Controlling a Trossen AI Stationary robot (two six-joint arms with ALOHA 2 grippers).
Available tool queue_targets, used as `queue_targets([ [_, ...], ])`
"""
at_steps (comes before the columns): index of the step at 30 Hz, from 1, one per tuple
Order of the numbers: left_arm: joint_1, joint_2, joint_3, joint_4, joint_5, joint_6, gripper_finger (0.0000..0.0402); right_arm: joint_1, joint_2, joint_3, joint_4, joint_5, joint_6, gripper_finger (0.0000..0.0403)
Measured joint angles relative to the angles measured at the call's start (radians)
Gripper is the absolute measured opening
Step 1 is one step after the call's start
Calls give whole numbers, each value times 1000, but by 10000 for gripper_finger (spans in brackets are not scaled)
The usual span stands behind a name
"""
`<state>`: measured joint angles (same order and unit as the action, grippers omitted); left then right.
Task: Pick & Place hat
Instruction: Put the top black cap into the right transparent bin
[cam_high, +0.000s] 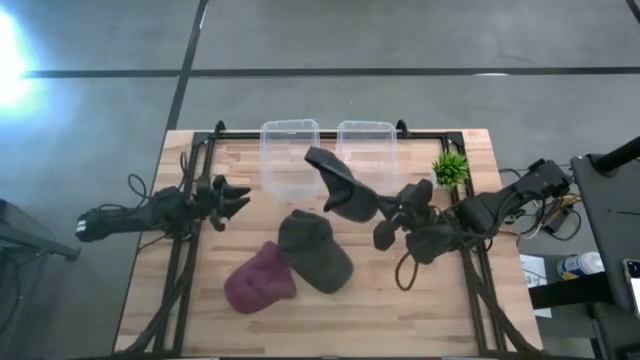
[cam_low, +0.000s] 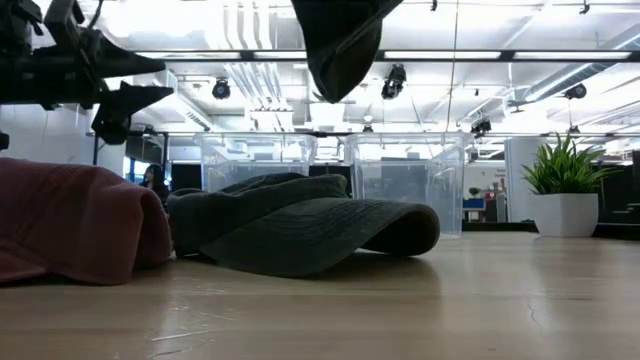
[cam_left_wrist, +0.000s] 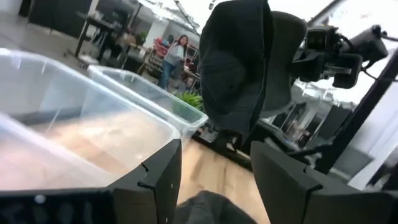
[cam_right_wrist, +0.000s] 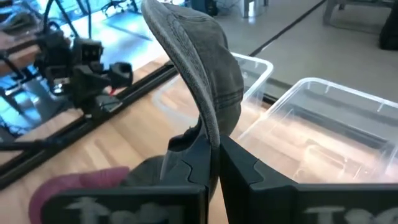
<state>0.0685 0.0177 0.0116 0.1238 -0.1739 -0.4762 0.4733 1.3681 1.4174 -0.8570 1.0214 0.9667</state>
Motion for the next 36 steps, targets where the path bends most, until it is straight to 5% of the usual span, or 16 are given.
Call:
queue_targets([
  [10,1,0,0,214,-11,-187,186,-104,-20,0,-20,-27,29,13],
  [16,1,0,0,326,-5,-281,186,-241,-42,0,-244,-39,174,13],
  [21,1,0,0,348,47,-293,186,-388,-43,-1,-414,-185,253,13],
  [31,1,0,0,347,134,-364,186,-636,-5,-47,-307,-439,100,13],
  [36,1,0,0,346,134,-363,186,-693,47,-72,-294,-478,63,33],
])
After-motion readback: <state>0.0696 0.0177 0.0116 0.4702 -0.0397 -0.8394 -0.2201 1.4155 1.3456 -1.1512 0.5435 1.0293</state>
